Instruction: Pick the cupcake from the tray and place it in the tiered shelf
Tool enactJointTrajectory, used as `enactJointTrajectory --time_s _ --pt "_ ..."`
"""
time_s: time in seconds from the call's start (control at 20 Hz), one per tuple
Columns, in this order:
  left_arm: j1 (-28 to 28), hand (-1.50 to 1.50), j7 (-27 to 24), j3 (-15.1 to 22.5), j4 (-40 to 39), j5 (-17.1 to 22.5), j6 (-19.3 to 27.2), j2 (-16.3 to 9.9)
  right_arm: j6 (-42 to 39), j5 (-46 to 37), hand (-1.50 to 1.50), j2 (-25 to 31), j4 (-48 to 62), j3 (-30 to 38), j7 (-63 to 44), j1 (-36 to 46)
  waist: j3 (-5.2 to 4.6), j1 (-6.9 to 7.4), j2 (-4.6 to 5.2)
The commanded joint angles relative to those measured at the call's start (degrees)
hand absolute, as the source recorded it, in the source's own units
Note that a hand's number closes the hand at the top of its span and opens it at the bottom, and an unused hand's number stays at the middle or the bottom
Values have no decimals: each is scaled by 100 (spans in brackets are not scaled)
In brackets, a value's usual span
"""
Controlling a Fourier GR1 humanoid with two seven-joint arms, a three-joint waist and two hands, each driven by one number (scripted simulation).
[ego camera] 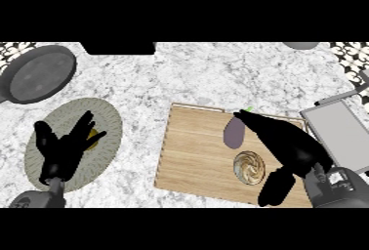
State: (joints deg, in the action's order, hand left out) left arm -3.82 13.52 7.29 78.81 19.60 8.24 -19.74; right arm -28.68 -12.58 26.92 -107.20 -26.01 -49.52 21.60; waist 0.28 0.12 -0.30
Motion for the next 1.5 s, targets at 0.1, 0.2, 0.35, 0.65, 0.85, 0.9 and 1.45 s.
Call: enactJointTrajectory --time_s 0.1,0.2,0.35,0.65,0.85,0.9,1.45 --pt "125 0 -34 47 -258 -304 229 328 -61 -629 -150 -15 -167 -56 -161 -437 -29 -23 26" --pt "140 0 -223 -201 -482 -152 -269 65 58 -988 -150 -204 -110 -216 -175 -448 -30 -13 30" --pt "242 0 240 -224 26 -167 -108 21 165 -1299 -150 -185 71 -144 184 -619 -26 7 25" --pt "-3 0 59 -281 -370 -385 -63 357 112 -1711 -150 -448 459 -153 476 -696 -28 -13 34" --pt "483 0 150 -312 129 -360 -257 240 348 -2243 -150 -721 498 -463 436 -944 -27 18 25" --pt "18 0 -10 -469 -517 -351 -379 284 137 -2129 -150 -471 534 -92 641 -810 -29 -16 34" --pt "477 0 570 -546 589 -528 -226 288 687 -3043 -150 -1039 1334 -160 1276 -797 -26 24 22"
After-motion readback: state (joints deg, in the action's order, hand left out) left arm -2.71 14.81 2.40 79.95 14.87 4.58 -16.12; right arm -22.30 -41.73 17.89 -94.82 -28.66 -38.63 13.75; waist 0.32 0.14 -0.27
